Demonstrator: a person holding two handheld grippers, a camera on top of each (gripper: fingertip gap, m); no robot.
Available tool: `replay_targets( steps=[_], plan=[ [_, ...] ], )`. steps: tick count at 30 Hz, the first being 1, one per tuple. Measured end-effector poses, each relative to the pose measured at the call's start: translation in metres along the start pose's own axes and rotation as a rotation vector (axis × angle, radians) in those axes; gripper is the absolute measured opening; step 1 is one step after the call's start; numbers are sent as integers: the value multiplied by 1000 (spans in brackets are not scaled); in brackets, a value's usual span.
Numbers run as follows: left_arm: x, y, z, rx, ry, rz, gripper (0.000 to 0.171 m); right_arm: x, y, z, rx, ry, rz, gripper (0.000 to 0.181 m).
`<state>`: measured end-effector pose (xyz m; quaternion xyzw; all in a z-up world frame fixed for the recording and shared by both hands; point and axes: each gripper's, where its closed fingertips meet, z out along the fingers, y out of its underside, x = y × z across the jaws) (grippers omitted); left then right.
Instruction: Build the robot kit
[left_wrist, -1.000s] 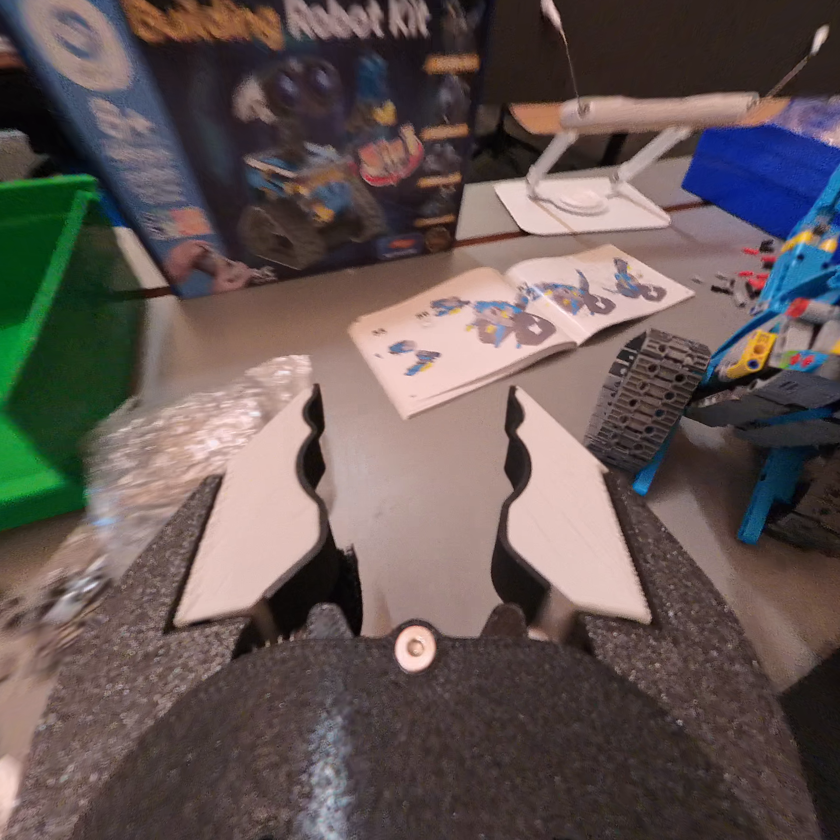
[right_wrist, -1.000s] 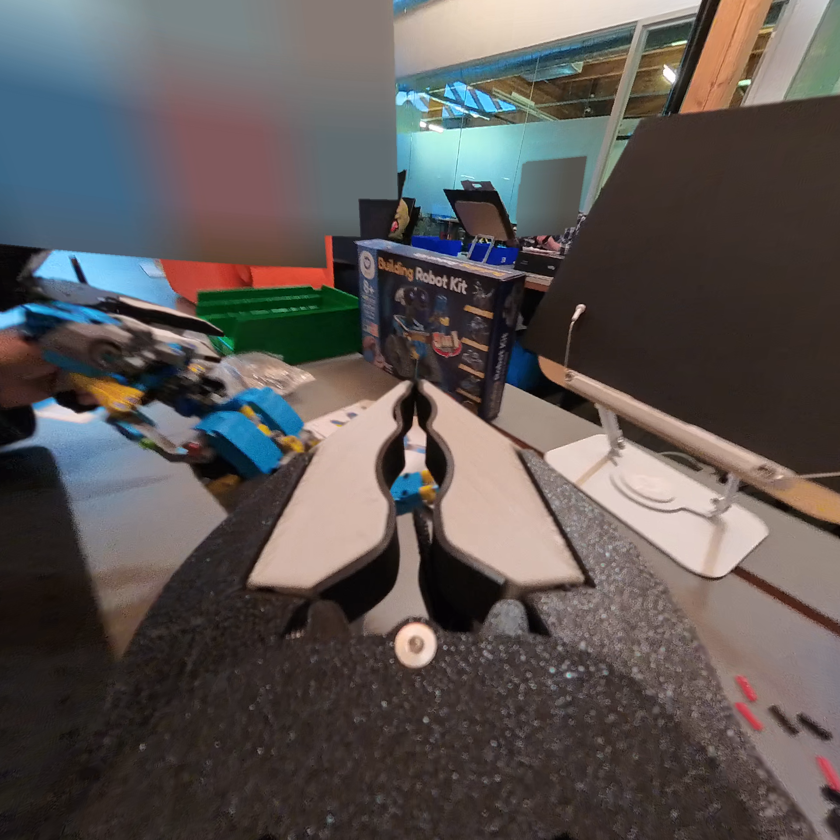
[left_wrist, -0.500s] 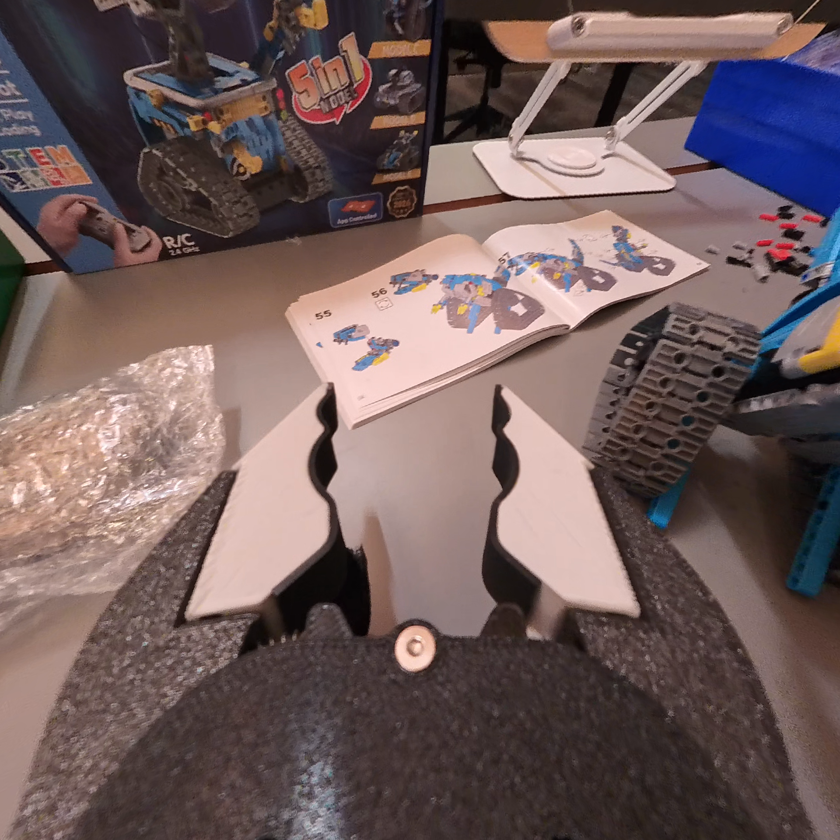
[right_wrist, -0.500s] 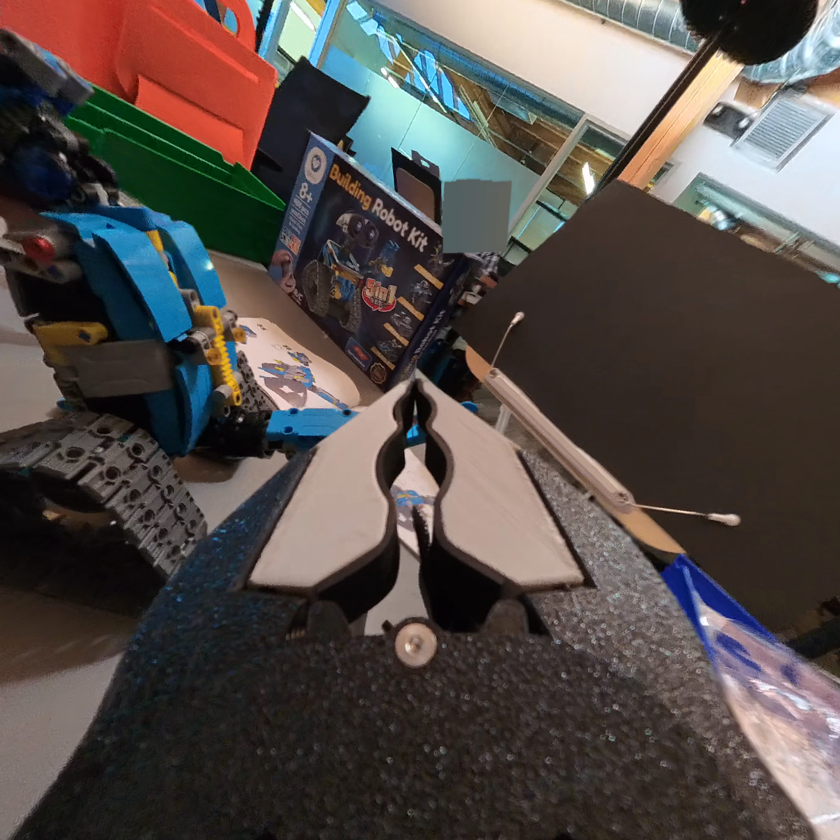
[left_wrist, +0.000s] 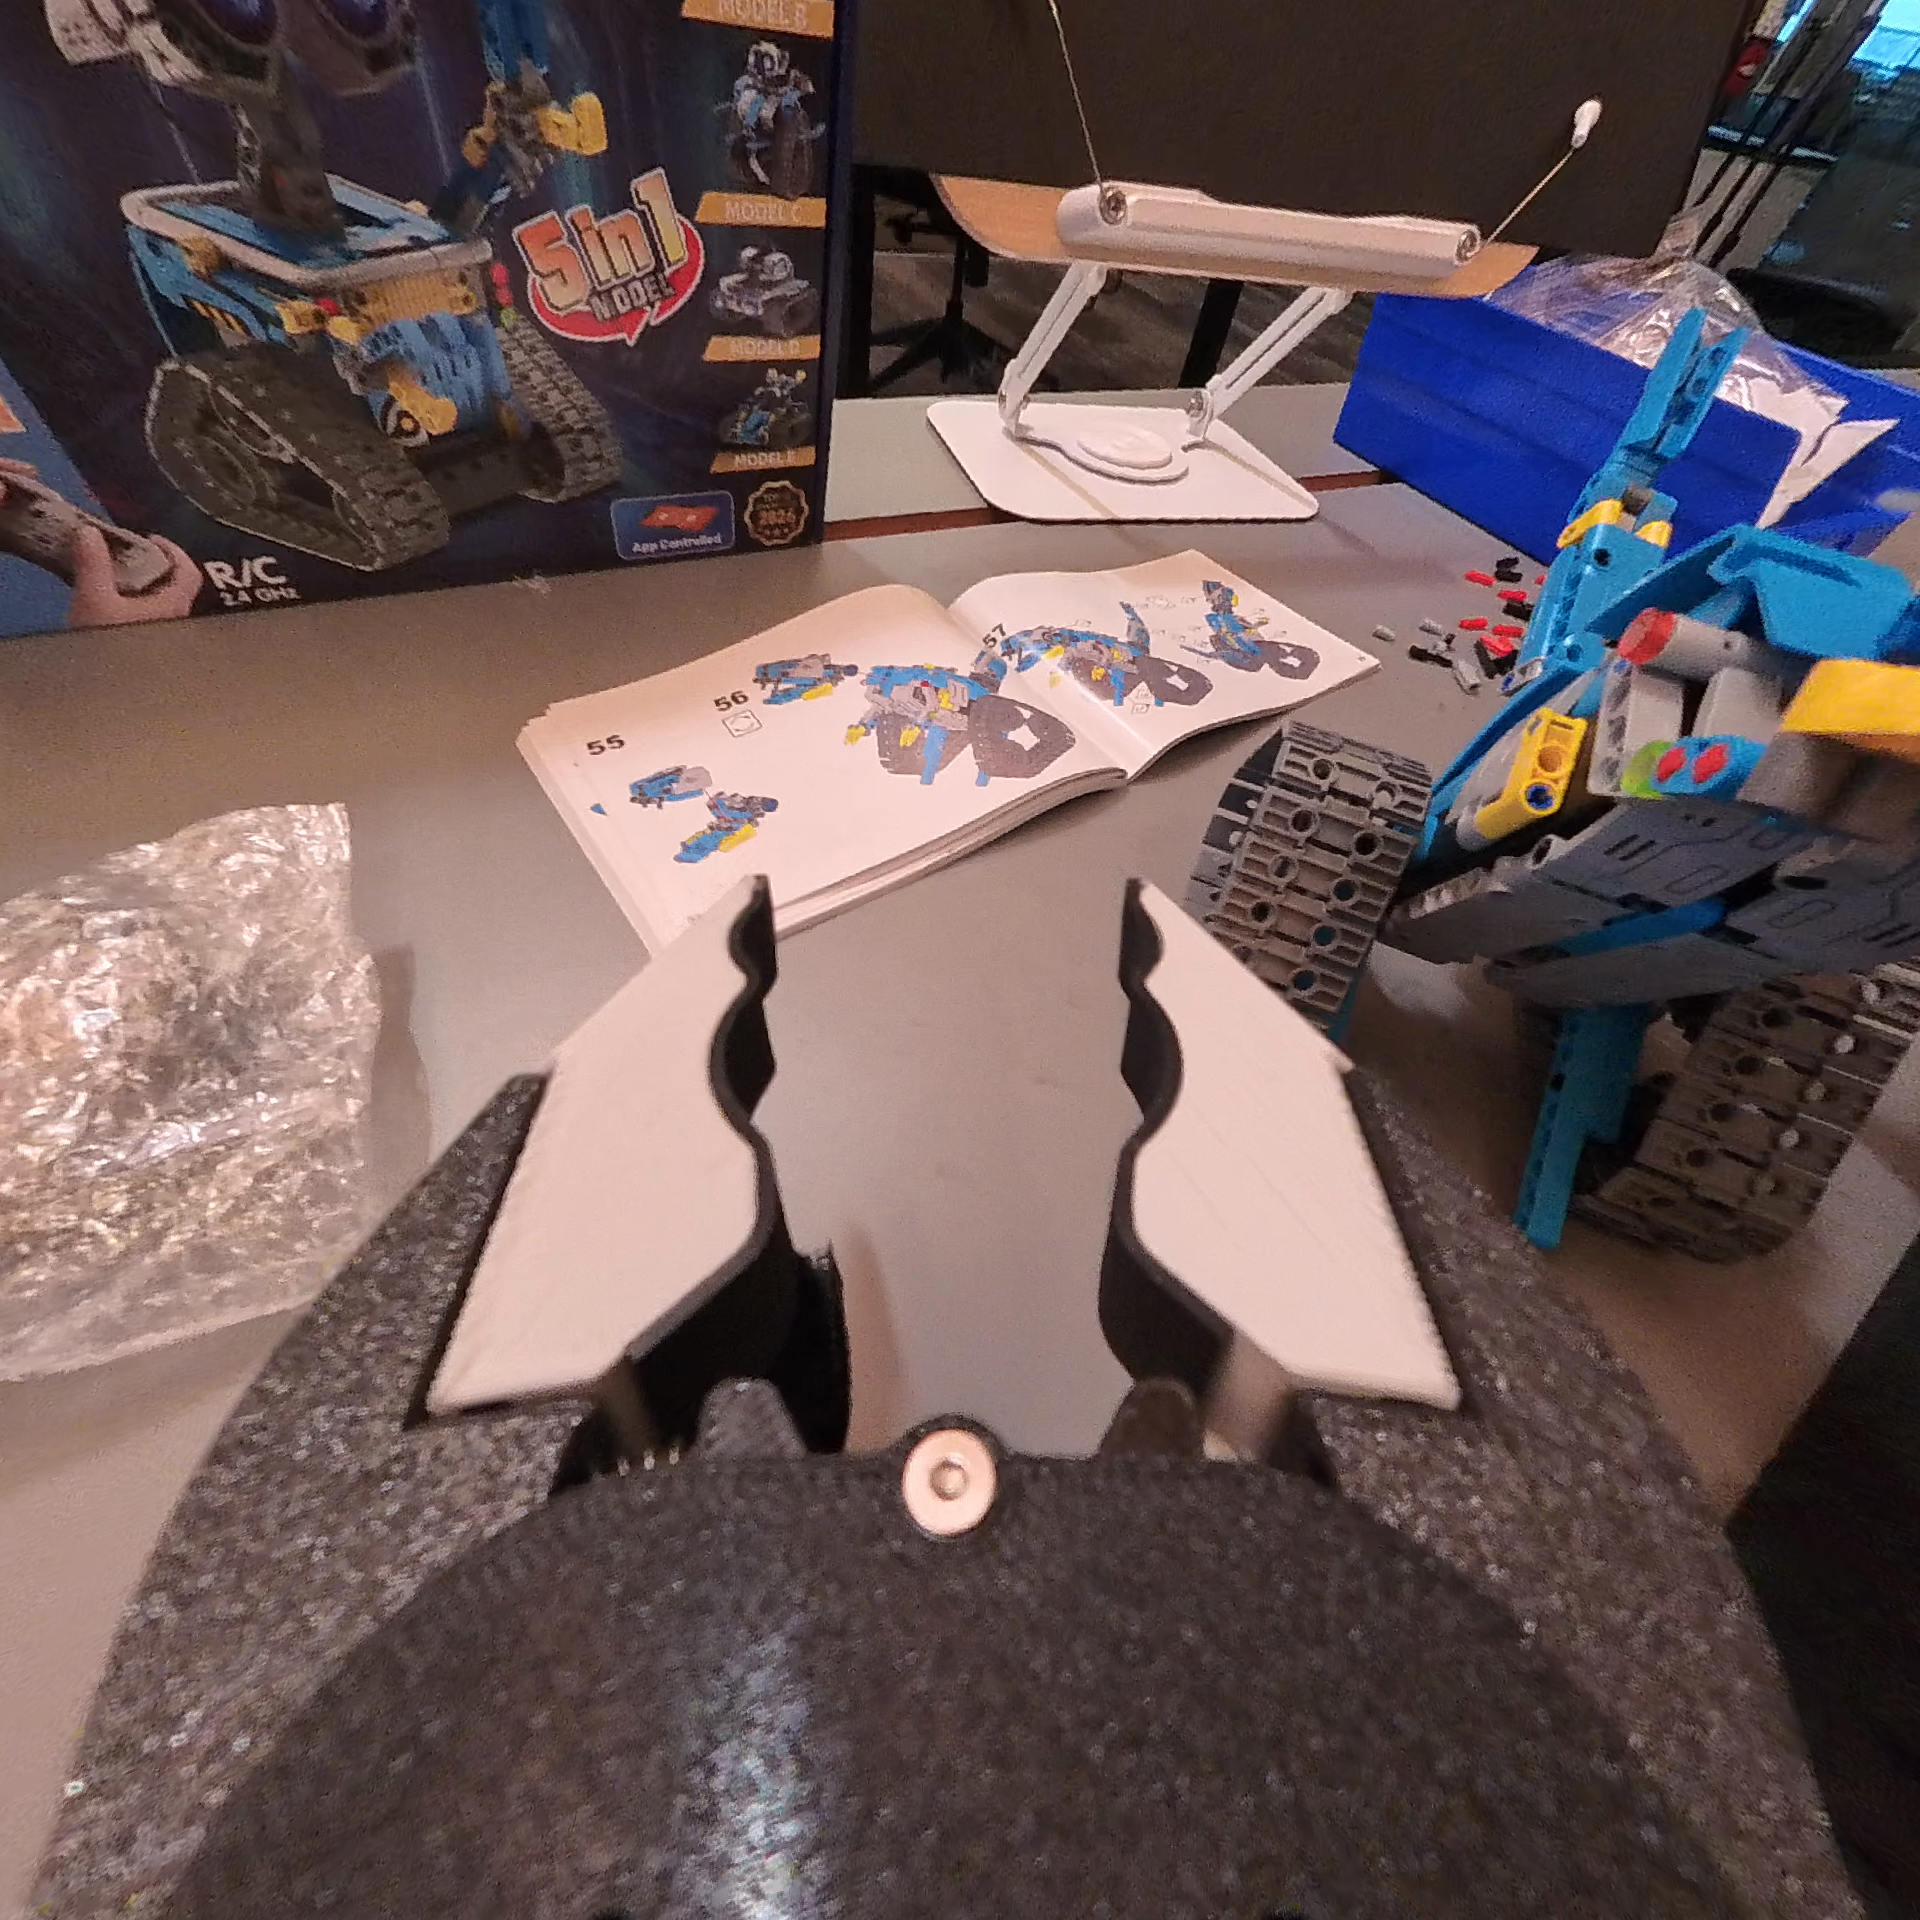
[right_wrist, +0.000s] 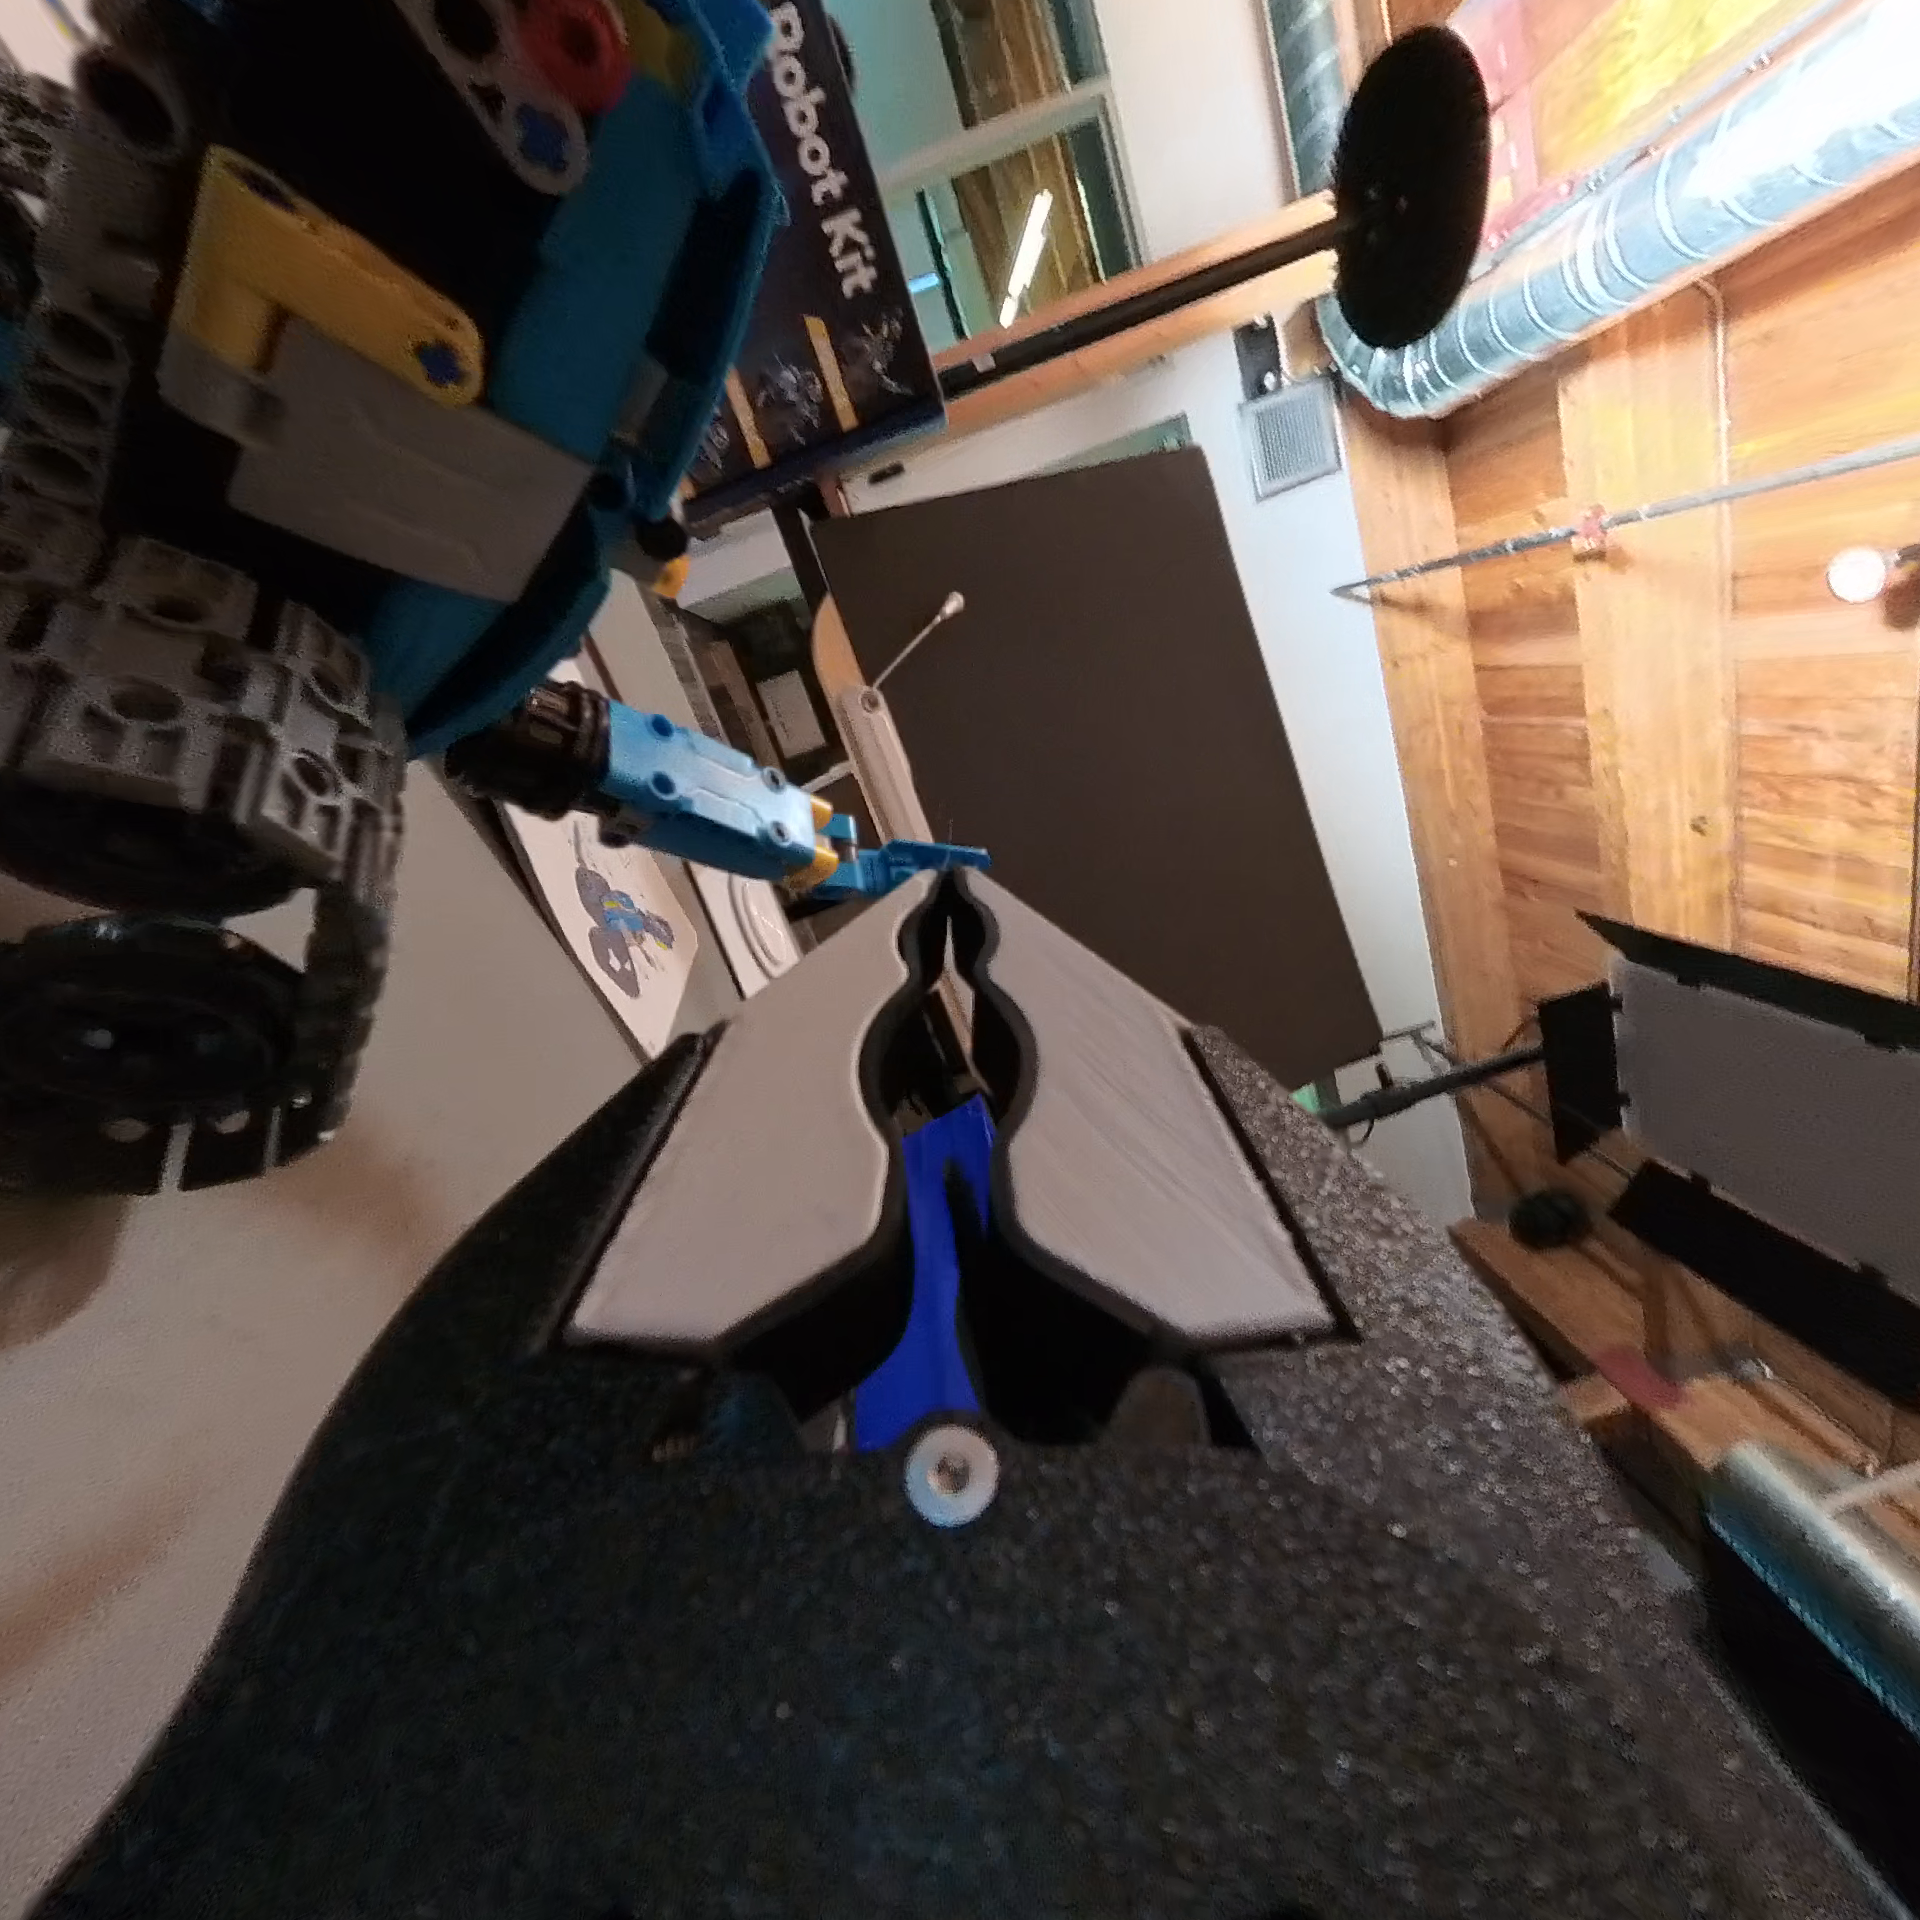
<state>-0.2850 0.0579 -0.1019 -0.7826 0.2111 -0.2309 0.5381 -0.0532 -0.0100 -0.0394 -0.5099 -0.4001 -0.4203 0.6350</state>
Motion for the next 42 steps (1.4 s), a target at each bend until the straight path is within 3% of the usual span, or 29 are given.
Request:
replay_targets(
  steps=[5,20,42],
  plan=[
    [11,9,1,-42,42,-9,68,-7,-4,-9,-18,76,-47,0],
    [6,21,8,-98,28,-25,68,-6,2,-7,4,28,99,0],
    [9,30,12,-147,95,-119,69,-12,7,-3,-16,-2,97,0]
  ],
)
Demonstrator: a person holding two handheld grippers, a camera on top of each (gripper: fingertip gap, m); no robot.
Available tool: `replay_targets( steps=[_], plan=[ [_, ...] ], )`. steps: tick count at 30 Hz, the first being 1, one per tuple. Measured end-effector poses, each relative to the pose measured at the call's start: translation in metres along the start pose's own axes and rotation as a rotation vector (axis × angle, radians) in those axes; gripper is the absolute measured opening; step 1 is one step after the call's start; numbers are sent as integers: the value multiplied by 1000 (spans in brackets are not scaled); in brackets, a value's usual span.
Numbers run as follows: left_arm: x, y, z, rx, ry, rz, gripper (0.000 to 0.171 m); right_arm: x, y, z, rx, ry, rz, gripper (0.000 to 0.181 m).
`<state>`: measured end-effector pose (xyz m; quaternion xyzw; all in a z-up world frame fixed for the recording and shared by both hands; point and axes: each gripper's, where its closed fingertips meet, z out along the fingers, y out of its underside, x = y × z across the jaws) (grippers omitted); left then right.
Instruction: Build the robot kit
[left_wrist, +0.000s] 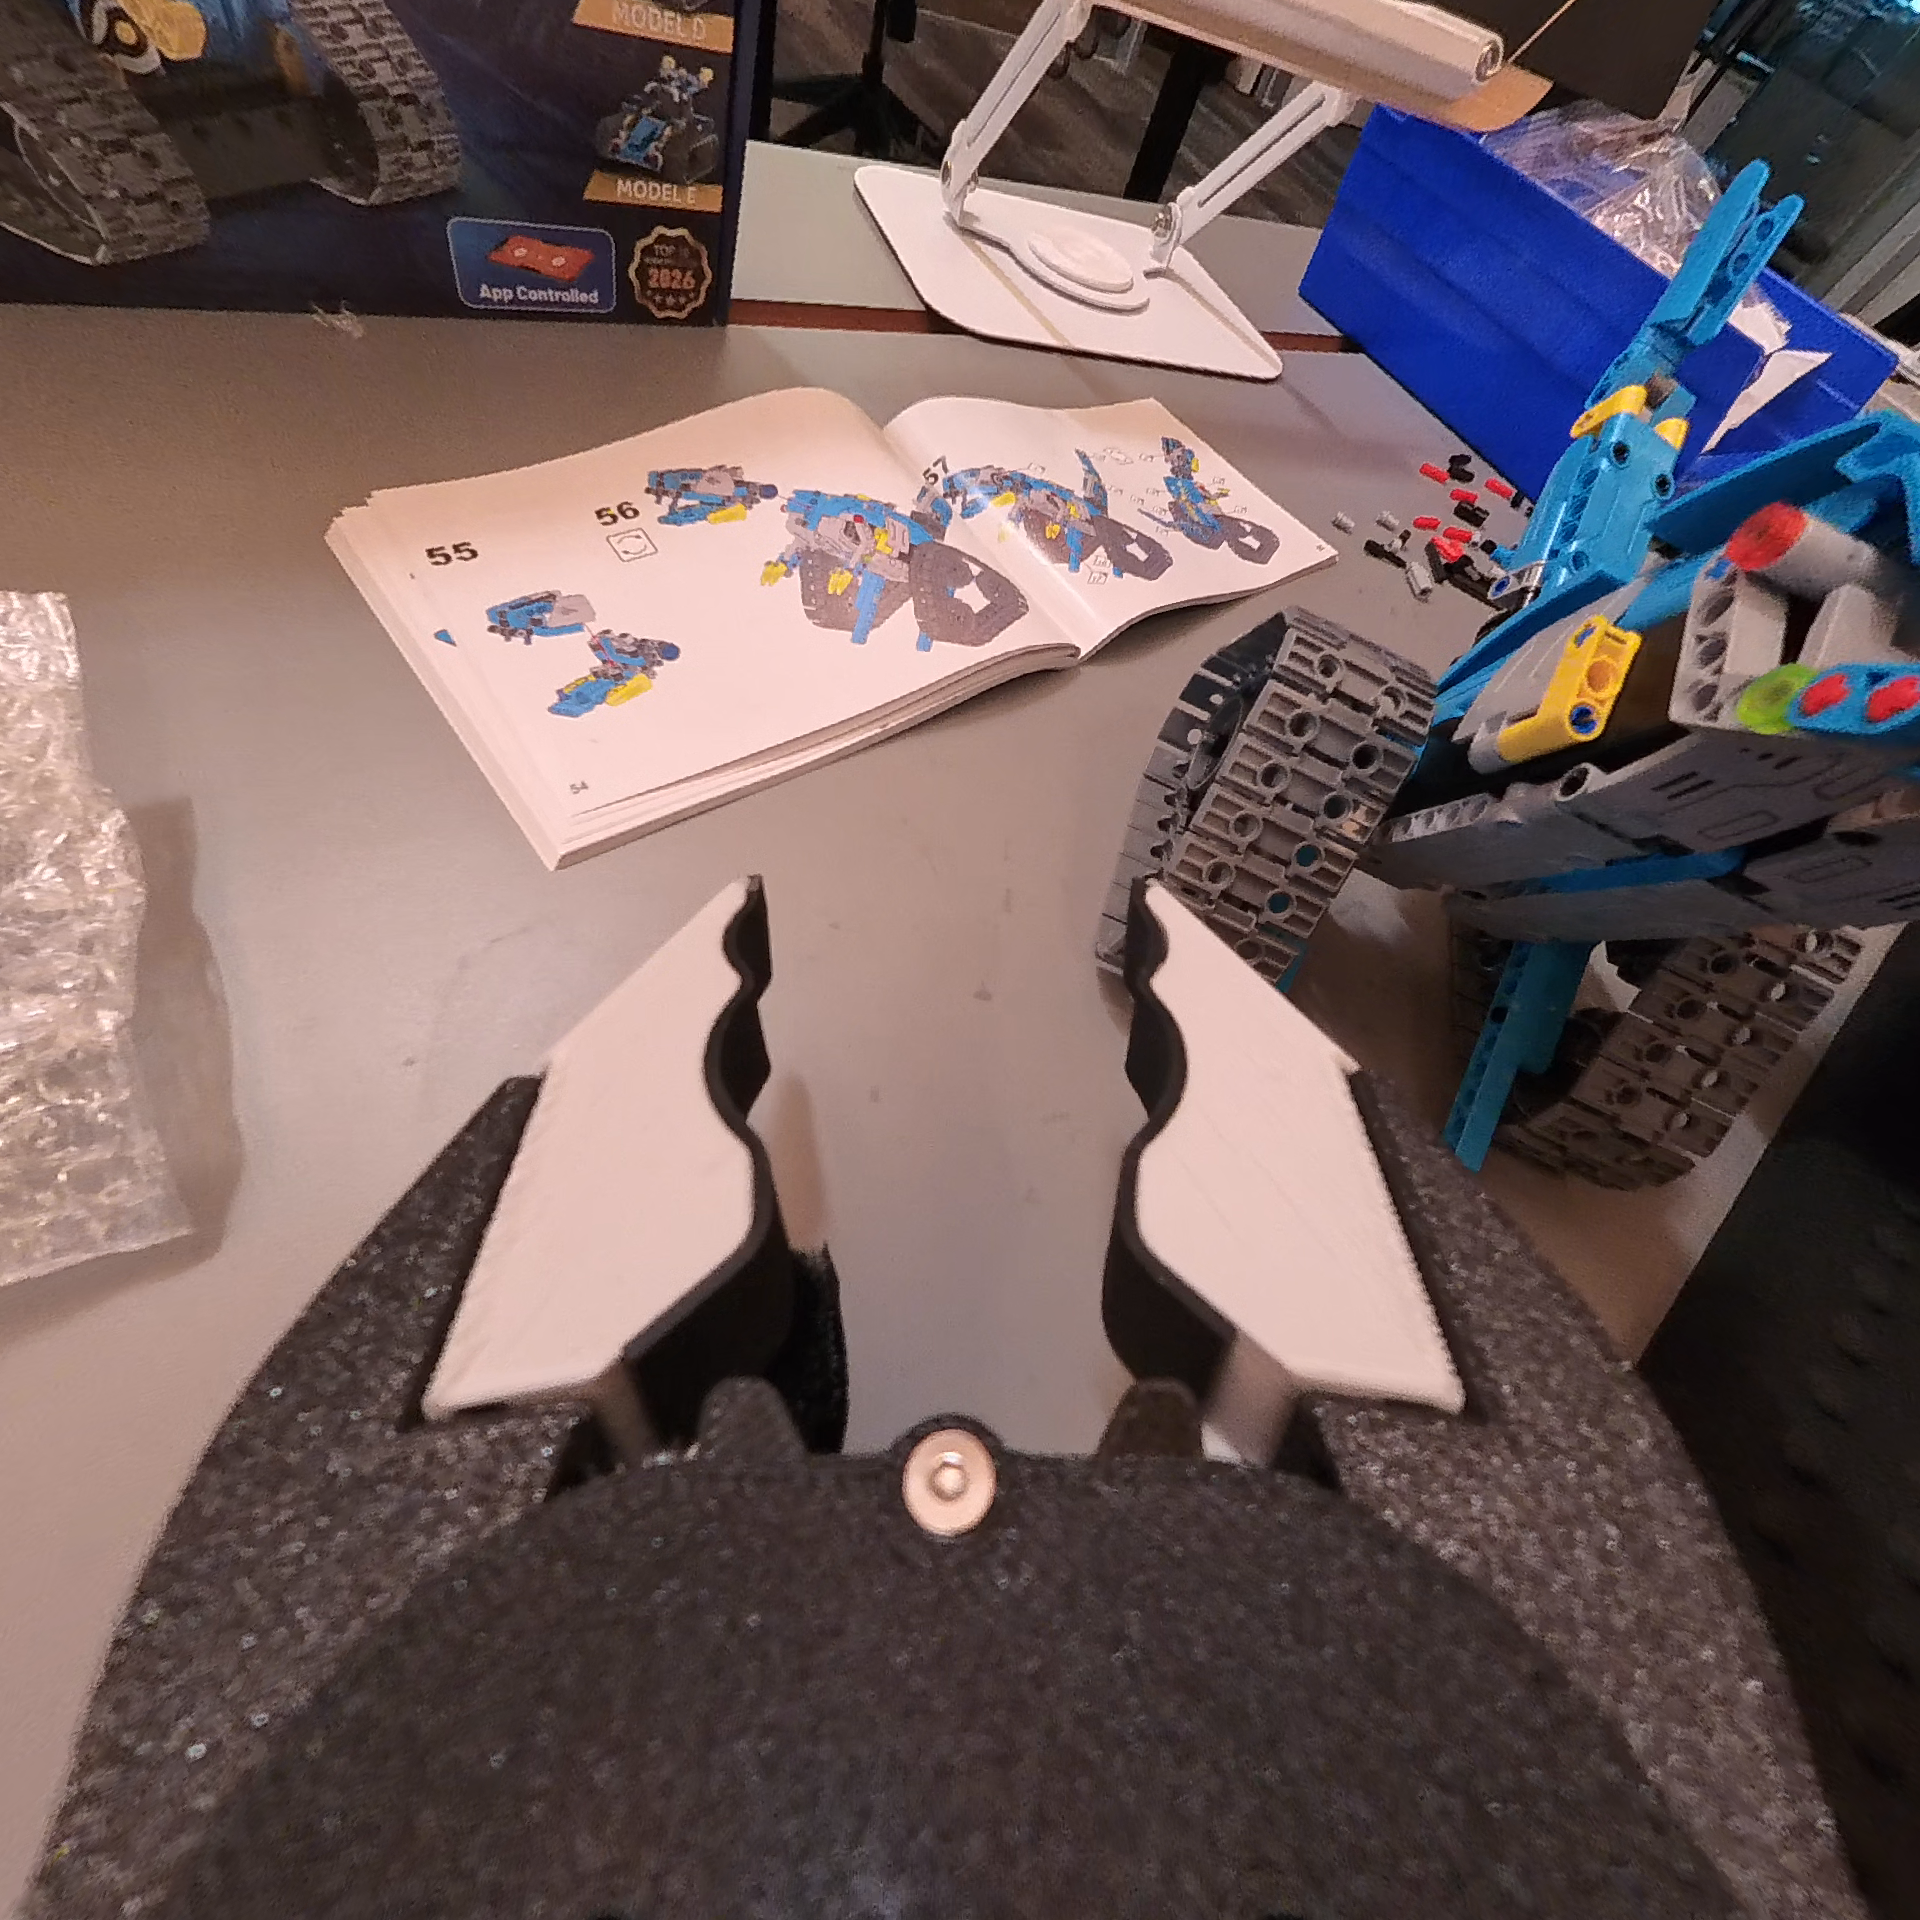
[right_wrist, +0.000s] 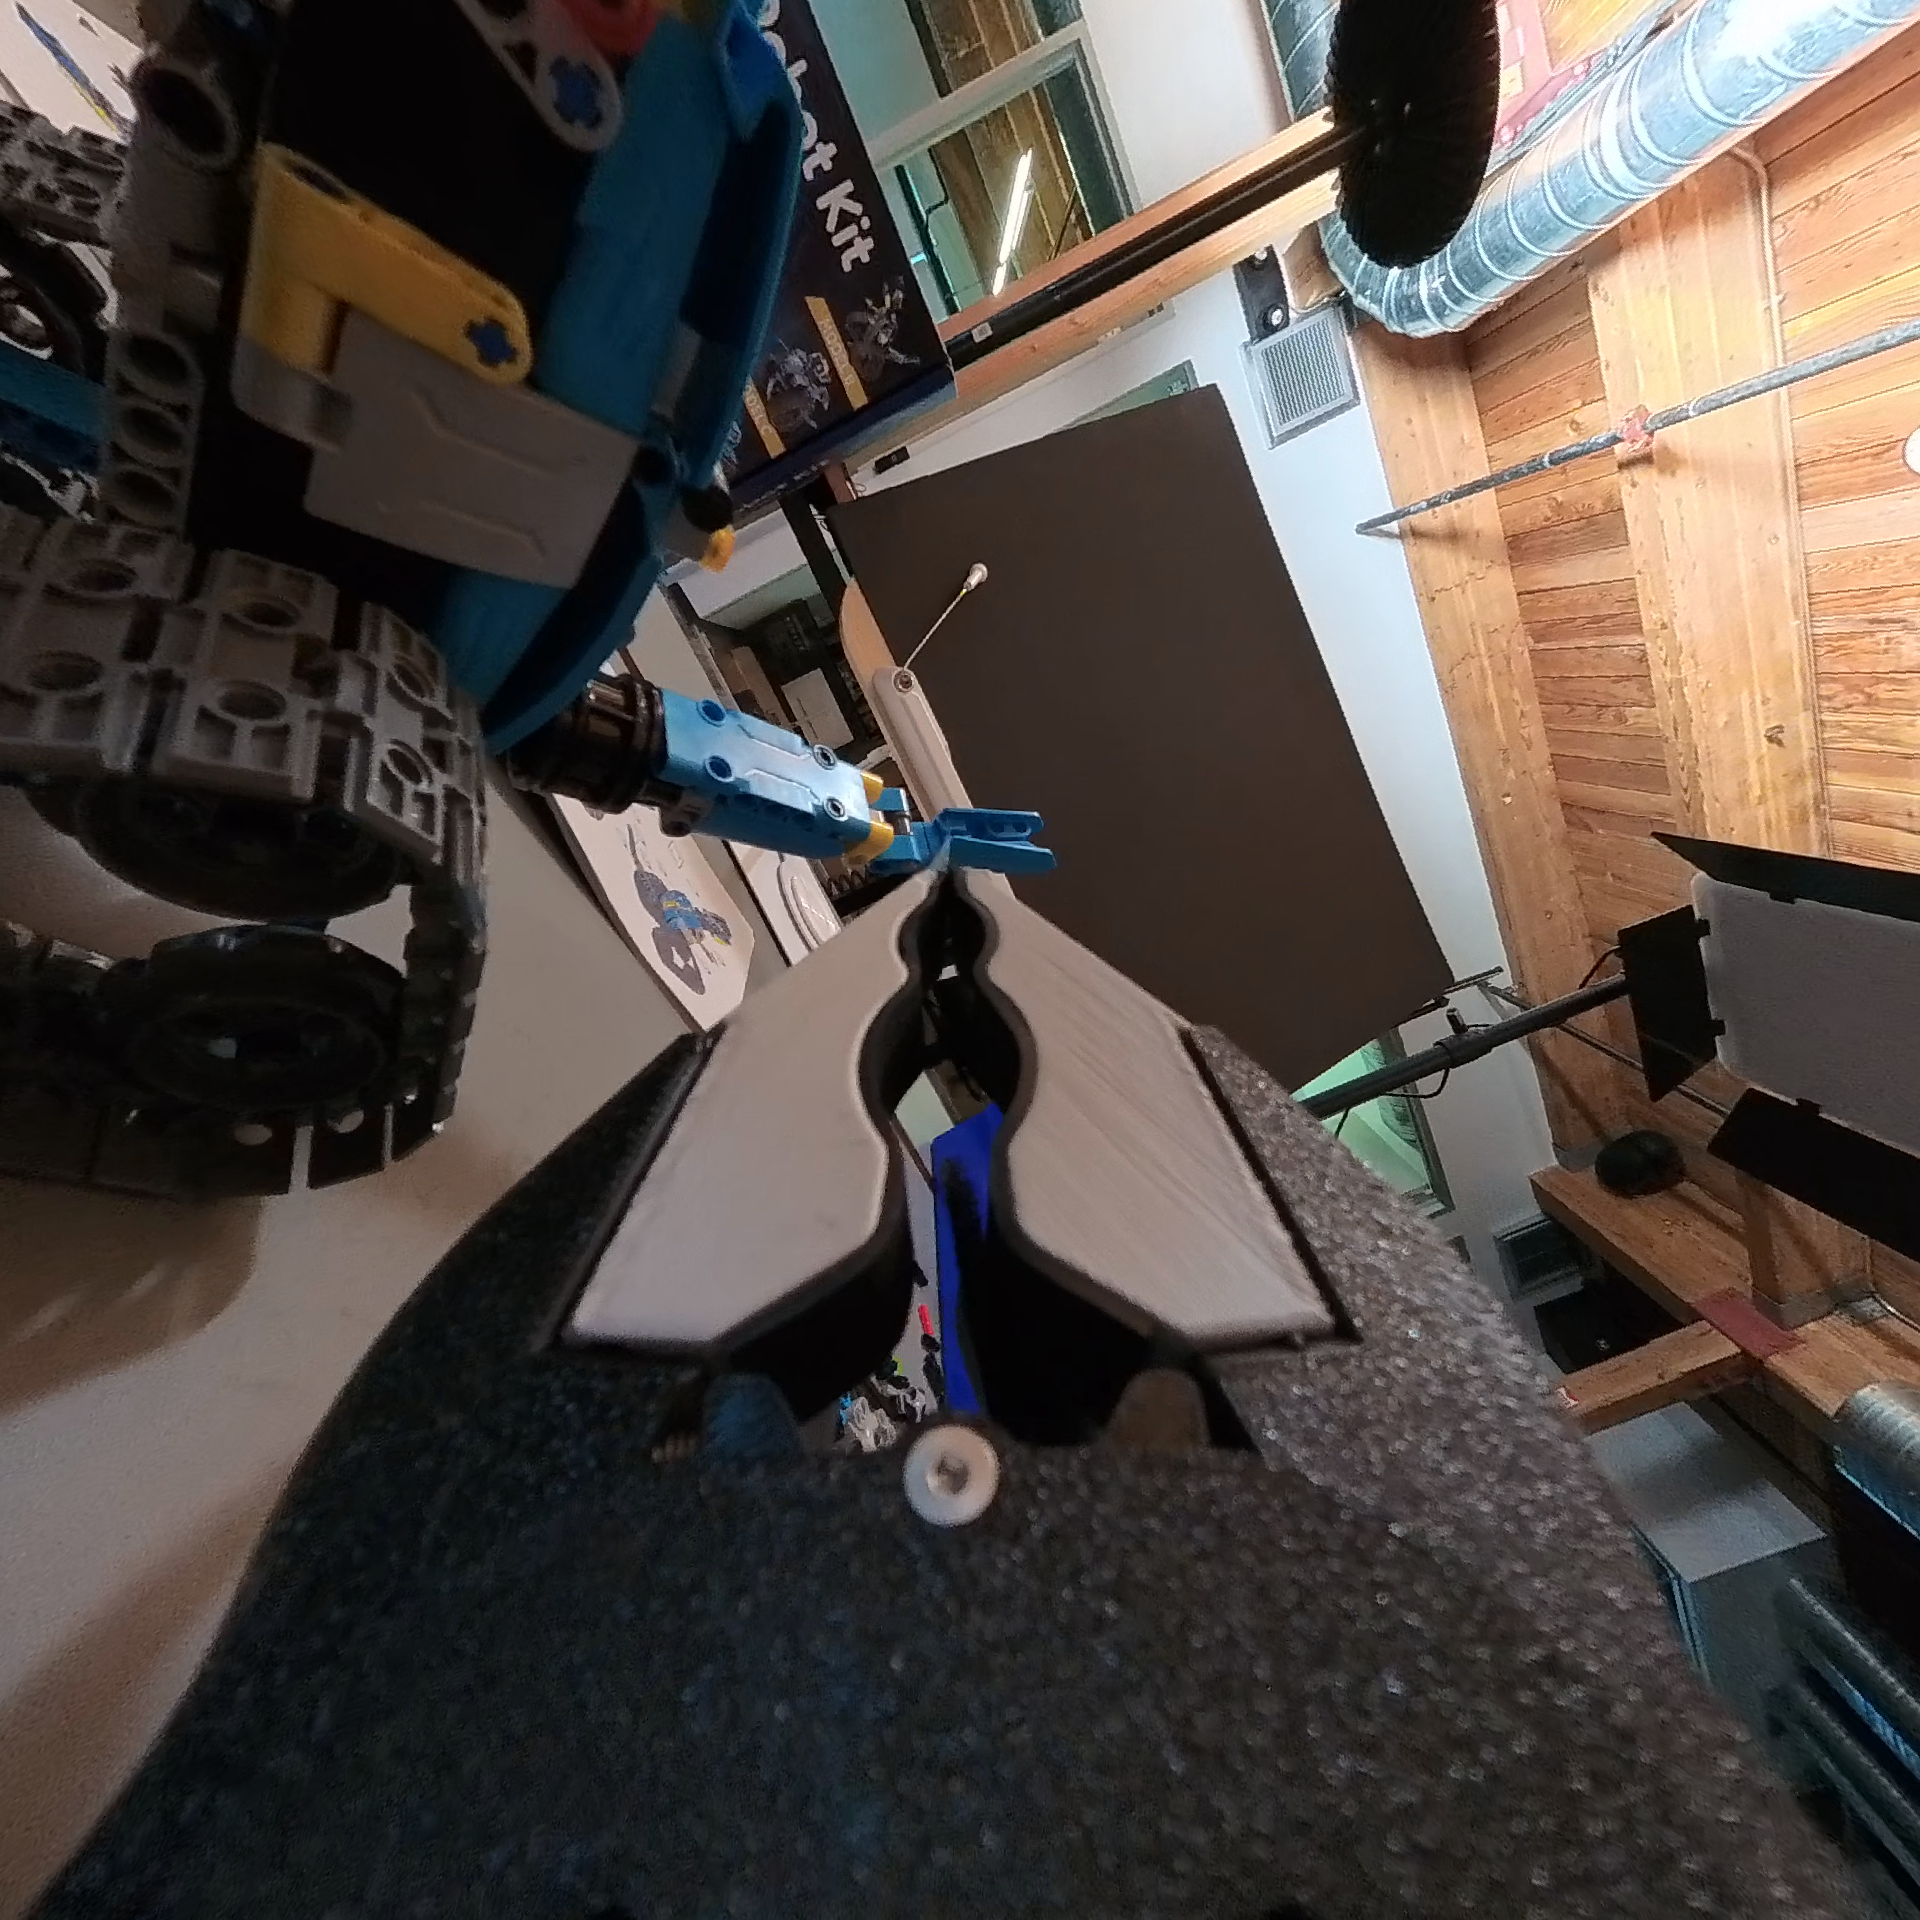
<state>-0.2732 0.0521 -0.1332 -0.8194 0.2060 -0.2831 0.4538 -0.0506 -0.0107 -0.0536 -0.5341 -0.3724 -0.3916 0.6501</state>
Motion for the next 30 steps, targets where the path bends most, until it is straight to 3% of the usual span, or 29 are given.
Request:
replay_targets(
  steps=[7,18,27,30],
  plan=[
    [-1,1,1,-4,0,5,69,1,0,0,2,1,8,0],
    [-41,-9,-8,34,-121,43,69,4,5,2,-7,-1,42,0],
    [-31,-6,-8,24,-160,130,68,-3,2,-4,-1,-38,33,0],
    [-26,-16,-11,59,-134,129,66,-5,2,-5,-1,-46,32,0]
  ],
)
